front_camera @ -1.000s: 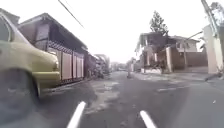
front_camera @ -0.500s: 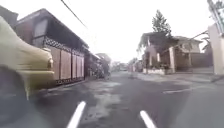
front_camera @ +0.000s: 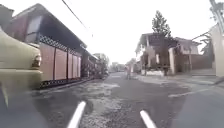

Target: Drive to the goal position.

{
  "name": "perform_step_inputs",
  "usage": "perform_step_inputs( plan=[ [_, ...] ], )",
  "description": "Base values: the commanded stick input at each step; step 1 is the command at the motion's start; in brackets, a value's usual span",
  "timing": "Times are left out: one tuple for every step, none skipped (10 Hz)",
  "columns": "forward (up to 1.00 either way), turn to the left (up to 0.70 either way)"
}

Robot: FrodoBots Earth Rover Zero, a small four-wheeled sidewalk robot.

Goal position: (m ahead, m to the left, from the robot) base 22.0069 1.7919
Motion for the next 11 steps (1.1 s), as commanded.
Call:
perform_step_inputs(
  plan=[
    [0.70, 0.00],
    [0.70, 0.00],
    [0.70, 0.00],
    [0.70, 0.00],
    [0.70, 0.00],
    [0.70, 0.00],
    [0.70, 0.00],
    [0.70, 0.00],
    [0.70, 0.00],
    [0.70, -0.02],
    [0.70, -0.16]
  ],
)
